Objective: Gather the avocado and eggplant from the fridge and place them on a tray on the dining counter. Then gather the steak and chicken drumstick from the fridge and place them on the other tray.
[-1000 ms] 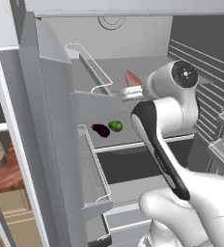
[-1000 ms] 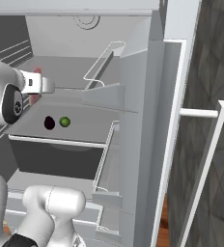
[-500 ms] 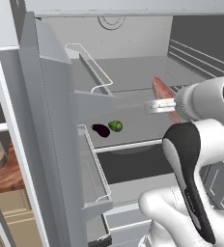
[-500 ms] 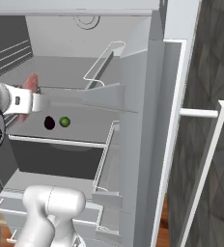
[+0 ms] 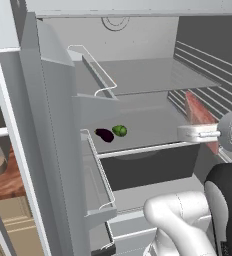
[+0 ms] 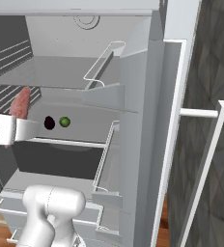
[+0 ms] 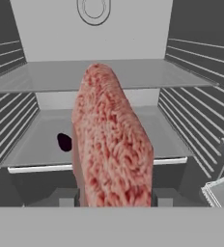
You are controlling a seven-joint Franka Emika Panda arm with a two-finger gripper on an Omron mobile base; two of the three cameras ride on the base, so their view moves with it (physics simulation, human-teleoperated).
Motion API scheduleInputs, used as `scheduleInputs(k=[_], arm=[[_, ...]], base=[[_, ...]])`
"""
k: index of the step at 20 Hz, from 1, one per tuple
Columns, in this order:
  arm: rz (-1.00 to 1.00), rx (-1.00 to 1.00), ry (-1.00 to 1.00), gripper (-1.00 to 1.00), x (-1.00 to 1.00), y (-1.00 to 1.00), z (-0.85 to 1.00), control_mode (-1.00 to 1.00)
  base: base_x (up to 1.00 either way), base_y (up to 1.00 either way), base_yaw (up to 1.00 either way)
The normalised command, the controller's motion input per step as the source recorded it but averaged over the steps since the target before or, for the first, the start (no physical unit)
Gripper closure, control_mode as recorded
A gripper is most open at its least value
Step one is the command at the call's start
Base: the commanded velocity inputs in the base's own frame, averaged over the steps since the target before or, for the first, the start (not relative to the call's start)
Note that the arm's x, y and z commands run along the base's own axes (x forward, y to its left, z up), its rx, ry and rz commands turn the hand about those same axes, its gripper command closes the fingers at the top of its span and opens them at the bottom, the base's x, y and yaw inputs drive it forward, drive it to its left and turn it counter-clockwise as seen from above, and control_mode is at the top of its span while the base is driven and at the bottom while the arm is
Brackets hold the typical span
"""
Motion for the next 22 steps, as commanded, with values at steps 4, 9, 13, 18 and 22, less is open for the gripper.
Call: scheduleInputs(k=[4, 9, 13, 18, 22], arm=[[-0.03, 0.00, 0.05, 1.00, -0.32, 0.00, -0.04, -1.00], [-0.01, 0.02, 0.01, 1.00, -0.06, 0.00, -0.01, -1.00], [0.00, 0.03, 0.00, 1.00, -0.13, 0.00, -0.06, 1.00], [0.00, 0.00, 0.00, 1.00, 0.00, 0.00, 0.00, 1.00], [0.00, 0.00, 0.00, 1.00, 0.00, 0.00, 0.00, 1.00]], base=[[0.00, 0.00, 0.00], [0.00, 0.00, 0.00], [-0.32, 0.00, 0.00], [-0.86, 0.00, -0.05], [-0.84, 0.00, -0.05]])
